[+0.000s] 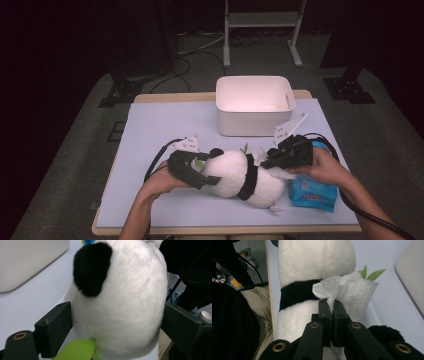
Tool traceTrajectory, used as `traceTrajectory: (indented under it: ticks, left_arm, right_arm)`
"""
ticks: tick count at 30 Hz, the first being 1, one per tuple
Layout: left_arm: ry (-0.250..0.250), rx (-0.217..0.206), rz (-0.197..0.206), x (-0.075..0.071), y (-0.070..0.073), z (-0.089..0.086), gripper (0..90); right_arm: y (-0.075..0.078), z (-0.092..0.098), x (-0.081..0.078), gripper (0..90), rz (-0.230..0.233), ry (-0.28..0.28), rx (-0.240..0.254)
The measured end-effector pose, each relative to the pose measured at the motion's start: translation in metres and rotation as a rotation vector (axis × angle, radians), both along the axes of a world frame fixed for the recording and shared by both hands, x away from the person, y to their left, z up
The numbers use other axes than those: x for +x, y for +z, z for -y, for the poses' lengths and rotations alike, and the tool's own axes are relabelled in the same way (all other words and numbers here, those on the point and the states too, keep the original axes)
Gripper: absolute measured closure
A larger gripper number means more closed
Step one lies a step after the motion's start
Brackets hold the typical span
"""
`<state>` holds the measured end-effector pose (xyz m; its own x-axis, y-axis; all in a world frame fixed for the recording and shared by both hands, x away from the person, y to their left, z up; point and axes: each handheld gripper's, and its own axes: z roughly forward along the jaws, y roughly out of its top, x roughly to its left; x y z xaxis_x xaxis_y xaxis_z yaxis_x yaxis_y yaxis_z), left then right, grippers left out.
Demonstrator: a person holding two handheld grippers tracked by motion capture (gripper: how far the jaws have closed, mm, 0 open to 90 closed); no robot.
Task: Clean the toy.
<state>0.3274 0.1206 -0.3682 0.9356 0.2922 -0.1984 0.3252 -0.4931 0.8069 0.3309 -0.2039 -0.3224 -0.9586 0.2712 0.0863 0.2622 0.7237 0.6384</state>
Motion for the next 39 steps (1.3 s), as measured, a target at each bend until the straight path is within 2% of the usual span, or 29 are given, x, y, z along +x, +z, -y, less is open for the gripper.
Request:
traceTrajectory:
  ticks: [10, 15, 16, 20, 24, 31, 35, 37, 39]
  left_arm:
    - [-0.040, -0.020, -0.038, 0.002, -0.005, 0.009, 7.0]
    - [-0.062, -0.015, -0.049, 0.005, -0.011, 0.018, 5.3]
    - [-0.063, -0.021, -0.050, 0.006, -0.011, 0.018, 6.2]
    - [-0.054, -0.042, -0.028, 0.005, -0.008, 0.018, 19.6]
    - [-0.043, -0.044, -0.006, 0.006, -0.001, 0.016, 25.5]
    - [-0.024, -0.029, 0.033, 0.008, 0.020, 0.012, 28.8]
    - [-0.016, -0.006, 0.065, 0.008, 0.033, 0.009, 29.5]
    - [-0.018, 0.010, 0.087, 0.006, 0.042, 0.010, 29.6]
    - [-0.019, 0.017, 0.103, 0.005, 0.048, 0.010, 29.7]
  right_arm:
    - [-0.005, 0.017, -0.007, 87.1, -0.003, -0.020, 0.018]
    - [-0.007, 0.023, -0.008, 87.1, -0.008, -0.030, 0.027]
    - [-0.008, 0.024, -0.008, 87.1, -0.011, -0.032, 0.027]
    - [-0.008, 0.026, -0.008, 87.1, -0.007, -0.041, 0.034]
    - [-0.005, 0.027, -0.007, 87.0, 0.007, -0.048, 0.049]
    - [0.001, 0.024, -0.002, 87.1, 0.024, -0.061, 0.076]
    - [0.002, 0.019, 0.003, 87.1, 0.023, -0.064, 0.100]
    - [0.005, 0.015, 0.004, 87.1, 0.019, -0.052, 0.133]
    - [0.008, 0.008, 0.006, 87.0, 0.028, -0.042, 0.138]
